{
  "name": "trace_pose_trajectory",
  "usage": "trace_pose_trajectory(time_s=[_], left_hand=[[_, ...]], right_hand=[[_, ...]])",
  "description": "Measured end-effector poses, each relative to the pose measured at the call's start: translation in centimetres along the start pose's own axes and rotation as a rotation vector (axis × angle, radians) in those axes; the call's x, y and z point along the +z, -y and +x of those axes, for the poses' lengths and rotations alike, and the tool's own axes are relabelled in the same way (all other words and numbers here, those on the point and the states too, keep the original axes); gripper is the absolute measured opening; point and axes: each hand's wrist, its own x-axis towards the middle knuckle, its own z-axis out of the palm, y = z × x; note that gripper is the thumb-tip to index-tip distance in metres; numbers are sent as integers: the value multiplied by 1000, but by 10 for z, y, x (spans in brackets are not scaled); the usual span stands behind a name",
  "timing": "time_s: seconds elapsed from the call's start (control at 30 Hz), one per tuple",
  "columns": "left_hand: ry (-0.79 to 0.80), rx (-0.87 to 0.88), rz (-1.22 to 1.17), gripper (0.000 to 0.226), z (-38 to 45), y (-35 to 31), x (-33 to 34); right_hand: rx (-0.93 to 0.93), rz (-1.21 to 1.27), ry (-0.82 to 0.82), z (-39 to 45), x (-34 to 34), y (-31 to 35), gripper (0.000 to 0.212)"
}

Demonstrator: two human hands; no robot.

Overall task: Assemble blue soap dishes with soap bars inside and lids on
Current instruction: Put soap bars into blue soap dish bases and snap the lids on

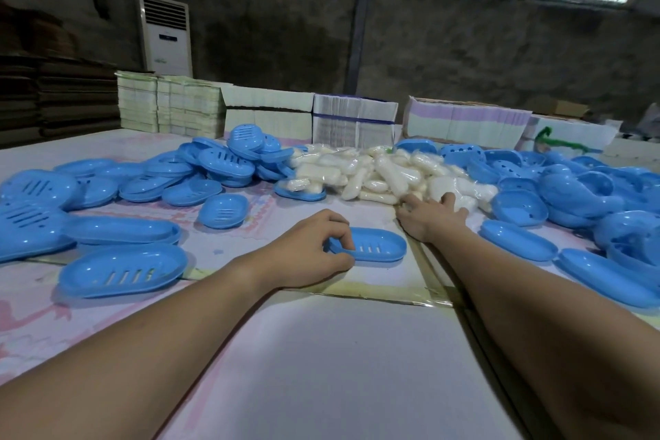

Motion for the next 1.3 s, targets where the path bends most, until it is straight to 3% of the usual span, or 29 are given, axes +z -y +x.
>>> trace_pose_trajectory(time_s=[0.4,0.53,0.67,0.83,0.97,1.07,1.17,1.23,1.3], left_hand=[[-15,-40,-39,10,-1,0,1],[-21,-40,-38,12,-3,-3,0],[-27,-37,-24,11,-6,-4,-2],[-64,-81,-11,5,-6,-4,-2],[-38,-88,-21,31,-6,-2,-3],[-28,-123,-66,60,-6,0,-4],[-30,-111,-49,63,-5,2,-4],[-30,-82,-22,51,-5,2,-4],[-29,-60,-25,43,-5,3,-4]], right_hand=[[-86,-115,39,-34,-26,-10,35],[-115,-131,-106,-70,-23,-25,24],[-123,35,-158,-87,-34,-36,27],[-174,582,-236,-95,-44,-30,18],[-338,915,-302,-105,-52,-19,14],[-519,942,-96,-110,-50,-8,20],[-628,672,95,-113,-34,3,53],[-654,535,76,-110,-26,6,69],[-632,569,9,-107,-26,5,63]])
